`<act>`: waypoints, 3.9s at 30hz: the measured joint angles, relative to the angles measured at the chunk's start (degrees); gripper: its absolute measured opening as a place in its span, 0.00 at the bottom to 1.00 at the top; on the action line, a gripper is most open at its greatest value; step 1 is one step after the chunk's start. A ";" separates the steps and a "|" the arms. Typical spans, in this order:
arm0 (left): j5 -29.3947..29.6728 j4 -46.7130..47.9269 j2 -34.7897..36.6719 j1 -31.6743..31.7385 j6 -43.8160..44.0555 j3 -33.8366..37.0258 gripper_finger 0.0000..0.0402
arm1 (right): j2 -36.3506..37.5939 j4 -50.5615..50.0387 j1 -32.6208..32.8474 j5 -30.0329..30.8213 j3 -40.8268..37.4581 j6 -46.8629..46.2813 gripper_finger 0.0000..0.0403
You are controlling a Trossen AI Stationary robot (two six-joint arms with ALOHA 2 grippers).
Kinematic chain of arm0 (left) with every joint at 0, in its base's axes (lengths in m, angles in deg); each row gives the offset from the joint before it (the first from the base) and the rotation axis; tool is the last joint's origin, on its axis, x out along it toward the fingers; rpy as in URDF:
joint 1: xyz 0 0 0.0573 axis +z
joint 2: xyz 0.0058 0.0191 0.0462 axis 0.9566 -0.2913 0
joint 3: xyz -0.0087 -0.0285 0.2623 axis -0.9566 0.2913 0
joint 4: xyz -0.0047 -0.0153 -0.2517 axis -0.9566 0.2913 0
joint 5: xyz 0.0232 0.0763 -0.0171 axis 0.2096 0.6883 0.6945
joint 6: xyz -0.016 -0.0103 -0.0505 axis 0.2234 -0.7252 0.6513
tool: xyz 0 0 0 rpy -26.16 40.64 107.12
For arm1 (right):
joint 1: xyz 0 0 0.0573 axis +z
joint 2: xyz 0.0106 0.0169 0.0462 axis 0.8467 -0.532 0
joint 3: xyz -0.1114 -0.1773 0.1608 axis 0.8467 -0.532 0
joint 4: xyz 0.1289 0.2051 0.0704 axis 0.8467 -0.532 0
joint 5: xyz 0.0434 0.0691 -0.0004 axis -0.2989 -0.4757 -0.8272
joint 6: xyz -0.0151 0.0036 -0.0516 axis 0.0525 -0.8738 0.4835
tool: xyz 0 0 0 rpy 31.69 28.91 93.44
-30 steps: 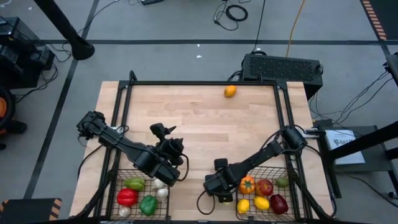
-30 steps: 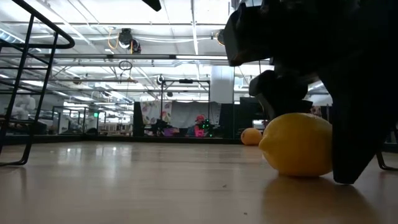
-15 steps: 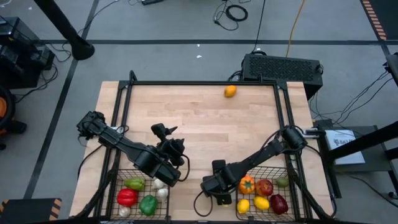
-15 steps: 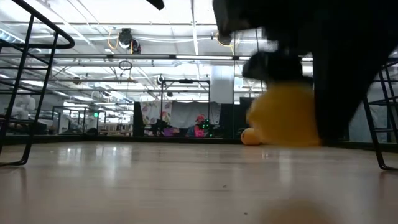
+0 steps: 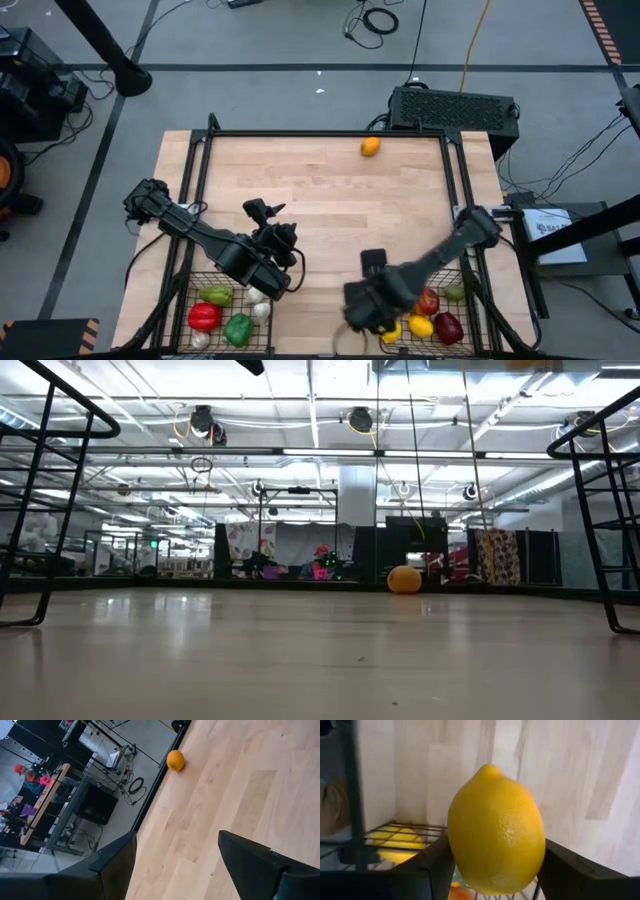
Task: Sort produce into baskets
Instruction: Put the yellow lemon into the right black wire basket
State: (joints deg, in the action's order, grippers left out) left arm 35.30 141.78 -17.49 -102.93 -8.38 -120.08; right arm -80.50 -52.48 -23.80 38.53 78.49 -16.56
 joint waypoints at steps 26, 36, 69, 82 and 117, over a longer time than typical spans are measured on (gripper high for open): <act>-0.68 -4.86 -0.05 -0.10 -1.57 0.00 0.71 | 28.27 2.75 28.03 -5.17 -41.07 -58.23 0.57; -0.66 -10.03 -0.05 1.16 -6.47 0.00 0.71 | 25.75 8.89 31.34 -11.14 -44.30 -63.18 0.57; 12.72 -30.58 -0.29 9.93 -38.03 -0.02 0.71 | 24.03 -0.86 28.67 26.58 -26.94 -64.00 0.75; -22.56 -45.37 -1.56 28.43 -42.93 -0.02 0.71 | 23.11 -0.98 13.04 39.72 -28.32 -36.71 0.75; -45.07 -89.70 -29.19 47.60 -37.27 -3.26 0.77 | 23.96 -0.91 11.72 41.80 -28.34 -27.95 0.75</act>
State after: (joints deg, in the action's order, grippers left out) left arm -9.77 52.08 -46.67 -55.33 -45.64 -123.33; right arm -56.54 -53.39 -12.08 80.33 50.15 -44.51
